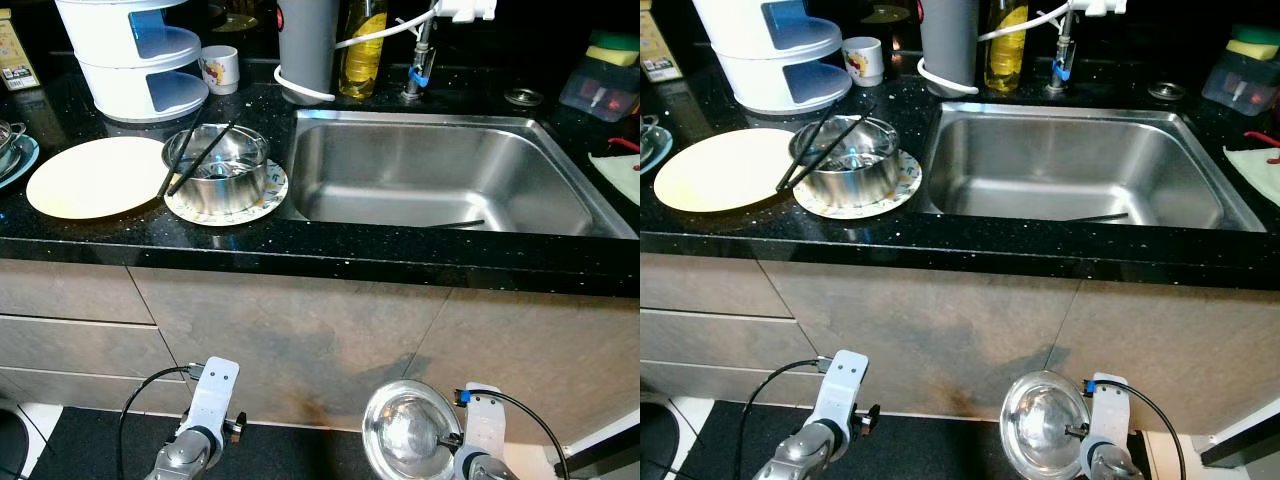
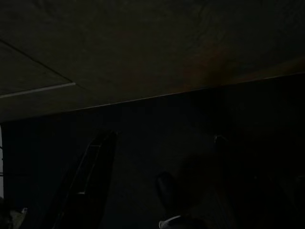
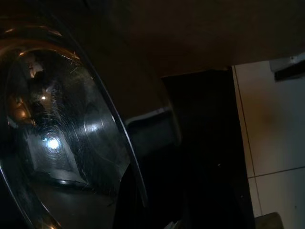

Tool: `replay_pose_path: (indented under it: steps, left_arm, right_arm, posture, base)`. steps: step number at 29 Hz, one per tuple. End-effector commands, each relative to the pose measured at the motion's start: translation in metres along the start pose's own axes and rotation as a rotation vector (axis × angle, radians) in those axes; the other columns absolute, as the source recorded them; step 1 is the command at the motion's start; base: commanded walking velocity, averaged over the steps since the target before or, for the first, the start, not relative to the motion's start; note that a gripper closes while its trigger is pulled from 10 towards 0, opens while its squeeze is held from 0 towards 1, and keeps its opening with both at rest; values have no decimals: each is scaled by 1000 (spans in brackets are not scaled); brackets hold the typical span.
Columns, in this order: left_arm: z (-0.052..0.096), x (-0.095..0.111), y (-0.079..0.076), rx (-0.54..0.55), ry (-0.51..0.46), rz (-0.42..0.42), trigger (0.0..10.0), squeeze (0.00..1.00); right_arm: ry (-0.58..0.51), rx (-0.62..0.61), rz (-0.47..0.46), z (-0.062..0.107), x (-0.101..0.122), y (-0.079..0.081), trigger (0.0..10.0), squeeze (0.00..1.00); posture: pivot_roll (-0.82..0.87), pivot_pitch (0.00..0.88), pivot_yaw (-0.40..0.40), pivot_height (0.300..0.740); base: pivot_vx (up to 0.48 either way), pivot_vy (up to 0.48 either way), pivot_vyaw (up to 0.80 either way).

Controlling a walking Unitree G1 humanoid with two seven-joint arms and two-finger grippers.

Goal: Kitchen organization

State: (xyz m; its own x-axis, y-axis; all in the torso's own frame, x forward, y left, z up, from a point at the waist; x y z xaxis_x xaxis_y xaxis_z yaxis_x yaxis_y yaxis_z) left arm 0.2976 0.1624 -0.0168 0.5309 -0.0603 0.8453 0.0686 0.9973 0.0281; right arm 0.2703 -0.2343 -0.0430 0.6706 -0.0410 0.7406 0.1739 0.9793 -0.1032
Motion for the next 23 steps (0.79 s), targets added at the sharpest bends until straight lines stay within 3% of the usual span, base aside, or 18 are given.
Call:
replay_pose_path:
  steps: [1,11,23]
  left_arm:
    - [3,-12,6,16,38,17,10000,0]
    - [2,-11,7,20,36,26,10000,0]
    - [1,-4,4,2,0,107,10000,0]
  right_arm:
    - [19,10,6,1,-7,3,10000,0]
    - [21,11,8,1,-7,3,10000,0]
    - [21,17,11,1,-7,4,10000,0]
  posture:
    - [-113,197,-37,740]
    - [-116,195,-38,740]
    - [-115,183,-39,740]
  base:
    - [0,-345,0]
    - [0,-339,0]
    - [0,0,0]
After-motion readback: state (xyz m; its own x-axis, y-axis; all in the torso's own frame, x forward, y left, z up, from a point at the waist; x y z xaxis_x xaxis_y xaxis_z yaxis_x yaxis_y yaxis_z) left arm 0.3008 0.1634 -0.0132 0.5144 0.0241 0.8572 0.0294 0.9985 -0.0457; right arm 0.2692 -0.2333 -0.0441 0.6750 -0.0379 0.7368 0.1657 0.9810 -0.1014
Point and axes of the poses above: a point about 5 cm out from each wrist's last joint towards the gripper, its own z axis pointing back from the gripper into the wrist, its own x axis along the axis of the wrist's last joint, y = z × x, the point moved 2 cm from there along -z, pointing out of the wrist towards the gripper, and after that the axes turned 8 degrees about z, right-handed, at the moved point
